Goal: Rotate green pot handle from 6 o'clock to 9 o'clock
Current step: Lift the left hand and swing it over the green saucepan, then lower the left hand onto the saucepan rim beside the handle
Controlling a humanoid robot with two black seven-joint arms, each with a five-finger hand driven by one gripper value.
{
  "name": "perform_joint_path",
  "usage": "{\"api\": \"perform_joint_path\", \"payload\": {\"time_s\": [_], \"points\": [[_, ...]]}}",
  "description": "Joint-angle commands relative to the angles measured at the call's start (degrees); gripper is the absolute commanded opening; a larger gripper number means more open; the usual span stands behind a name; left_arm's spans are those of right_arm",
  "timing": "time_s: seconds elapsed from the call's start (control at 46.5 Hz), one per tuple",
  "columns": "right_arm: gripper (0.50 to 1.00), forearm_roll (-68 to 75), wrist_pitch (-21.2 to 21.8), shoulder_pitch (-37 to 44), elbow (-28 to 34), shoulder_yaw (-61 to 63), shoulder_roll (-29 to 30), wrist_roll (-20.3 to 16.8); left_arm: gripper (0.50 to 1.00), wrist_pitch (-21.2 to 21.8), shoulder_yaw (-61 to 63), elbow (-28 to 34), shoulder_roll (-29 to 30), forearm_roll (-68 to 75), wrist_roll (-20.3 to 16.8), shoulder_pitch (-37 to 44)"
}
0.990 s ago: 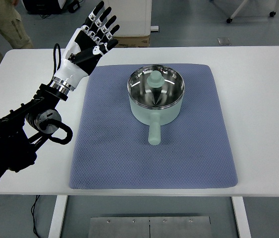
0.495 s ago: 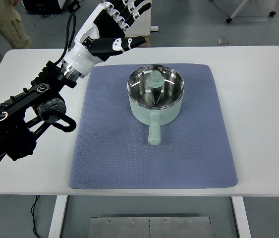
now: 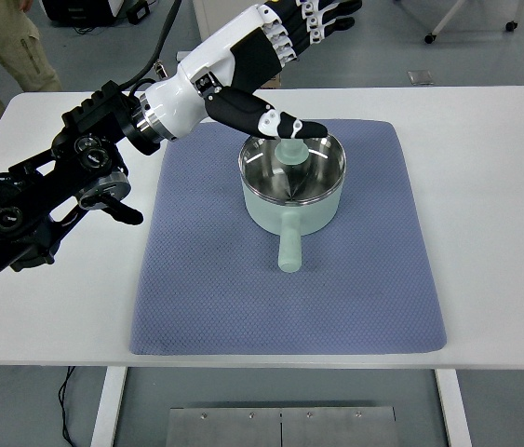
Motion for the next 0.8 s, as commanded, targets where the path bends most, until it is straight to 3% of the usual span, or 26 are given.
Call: {"api": "perform_joint_path", "payload": {"time_s": [0.0,0.301,0.775], "points": [[1.0,0.0,0.0,-0.01,0.0,0.0,0.0,-0.01,1.0,-0.67,0.16,-1.27,-0.05,2.55,0.0,-0.5],[1.0,0.0,0.0,-0.1,0.0,0.0,0.0,-0.01,1.0,-1.2,2.88,-4.61,0.04,12.22,0.0,-2.0],[1.0,0.0,0.0,-0.01,0.0,0.0,0.0,-0.01,1.0,-3.49,3.67,-4.87,0.13,25.67,0.0,-4.54]]}}
